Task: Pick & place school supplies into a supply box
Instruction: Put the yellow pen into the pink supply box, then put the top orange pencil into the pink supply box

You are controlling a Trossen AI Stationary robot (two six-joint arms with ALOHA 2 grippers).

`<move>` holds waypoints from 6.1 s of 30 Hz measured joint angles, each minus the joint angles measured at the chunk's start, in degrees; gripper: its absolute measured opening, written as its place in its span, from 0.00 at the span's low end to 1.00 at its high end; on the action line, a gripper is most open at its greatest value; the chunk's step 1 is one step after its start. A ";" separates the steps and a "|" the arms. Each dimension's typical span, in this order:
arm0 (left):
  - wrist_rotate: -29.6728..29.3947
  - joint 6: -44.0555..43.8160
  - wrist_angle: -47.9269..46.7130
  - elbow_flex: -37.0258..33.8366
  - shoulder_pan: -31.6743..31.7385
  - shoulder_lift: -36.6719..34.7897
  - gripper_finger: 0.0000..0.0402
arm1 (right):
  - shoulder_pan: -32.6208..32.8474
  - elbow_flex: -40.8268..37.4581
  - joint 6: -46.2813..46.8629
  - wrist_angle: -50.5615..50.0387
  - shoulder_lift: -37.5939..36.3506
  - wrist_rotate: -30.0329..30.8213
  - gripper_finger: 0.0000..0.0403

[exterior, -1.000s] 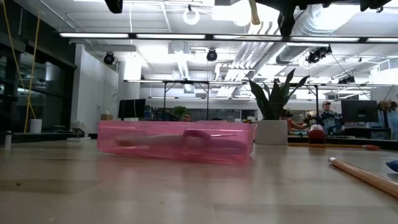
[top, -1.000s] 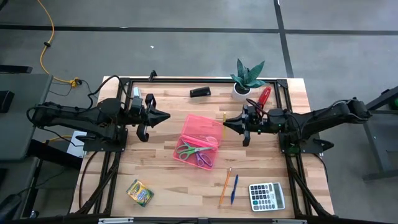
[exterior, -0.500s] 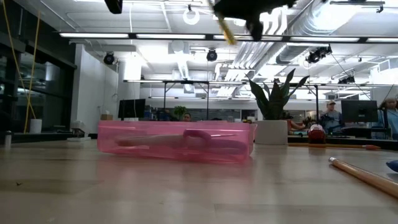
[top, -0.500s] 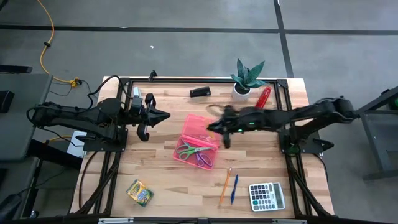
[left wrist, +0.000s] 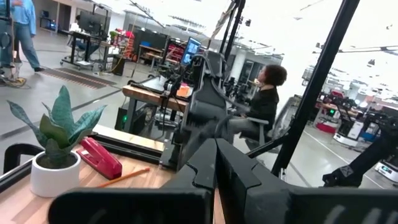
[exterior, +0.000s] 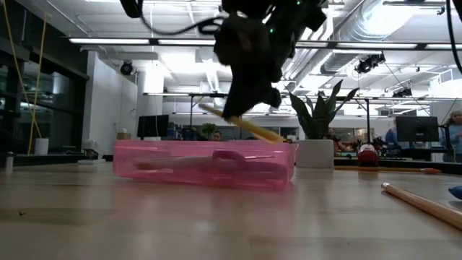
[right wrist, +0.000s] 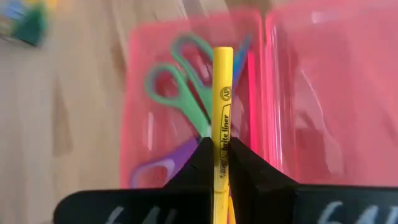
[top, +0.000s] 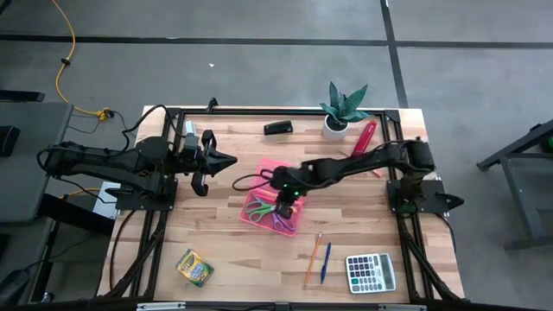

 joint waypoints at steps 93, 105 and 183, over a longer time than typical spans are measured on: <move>-0.53 1.52 -3.27 -0.02 -0.01 -0.07 0.00 | -24.27 -29.52 8.50 -36.02 -43.87 10.32 0.42; -0.55 1.51 -3.25 -0.02 -0.01 -0.07 0.00 | -40.78 -33.05 -11.31 -30.16 -28.24 7.48 0.42; 0.83 0.46 -4.64 -0.02 0.00 -0.09 0.00 | 2.62 -25.20 -11.39 31.40 -33.53 10.24 0.00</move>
